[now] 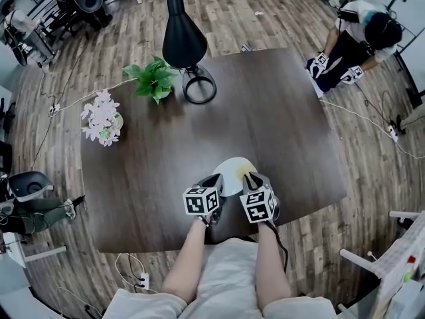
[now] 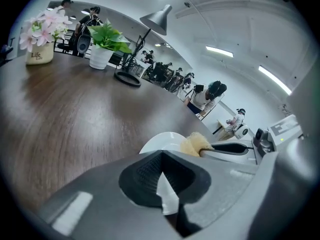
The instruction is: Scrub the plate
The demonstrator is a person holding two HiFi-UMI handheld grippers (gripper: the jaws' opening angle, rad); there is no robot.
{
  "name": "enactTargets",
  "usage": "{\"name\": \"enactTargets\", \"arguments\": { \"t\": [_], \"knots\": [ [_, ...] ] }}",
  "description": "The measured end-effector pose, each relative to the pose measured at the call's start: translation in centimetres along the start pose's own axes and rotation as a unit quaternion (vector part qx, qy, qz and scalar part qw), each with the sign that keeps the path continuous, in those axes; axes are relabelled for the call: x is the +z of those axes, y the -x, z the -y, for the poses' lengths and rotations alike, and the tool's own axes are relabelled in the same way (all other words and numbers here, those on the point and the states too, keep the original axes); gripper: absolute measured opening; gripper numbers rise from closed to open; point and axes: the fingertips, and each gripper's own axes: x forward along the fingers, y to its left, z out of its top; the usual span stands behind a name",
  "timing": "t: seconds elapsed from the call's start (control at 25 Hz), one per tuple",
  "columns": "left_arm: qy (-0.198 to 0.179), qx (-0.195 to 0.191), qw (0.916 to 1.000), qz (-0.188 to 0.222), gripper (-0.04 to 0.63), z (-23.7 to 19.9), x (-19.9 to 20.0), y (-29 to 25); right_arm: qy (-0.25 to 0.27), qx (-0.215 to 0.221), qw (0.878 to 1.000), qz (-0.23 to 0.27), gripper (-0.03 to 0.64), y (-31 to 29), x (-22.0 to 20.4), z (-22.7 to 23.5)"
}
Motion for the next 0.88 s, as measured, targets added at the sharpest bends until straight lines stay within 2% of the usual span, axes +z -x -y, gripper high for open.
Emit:
{"name": "enactTargets", "arguments": {
  "t": [0.24, 0.88],
  "knots": [
    [0.012, -0.005, 0.9999, -0.007, 0.0, -0.1, -0.3, 0.0, -0.005, 0.007, 1.0, -0.011, 0.067, 0.2, -0.3, -1.2],
    [0.014, -0.023, 0.9996, -0.011, 0.0, 0.2, -0.7, 0.2, -0.02, 0.013, 0.999, -0.022, 0.067, 0.3, -0.9, -2.6]
  ]
}}
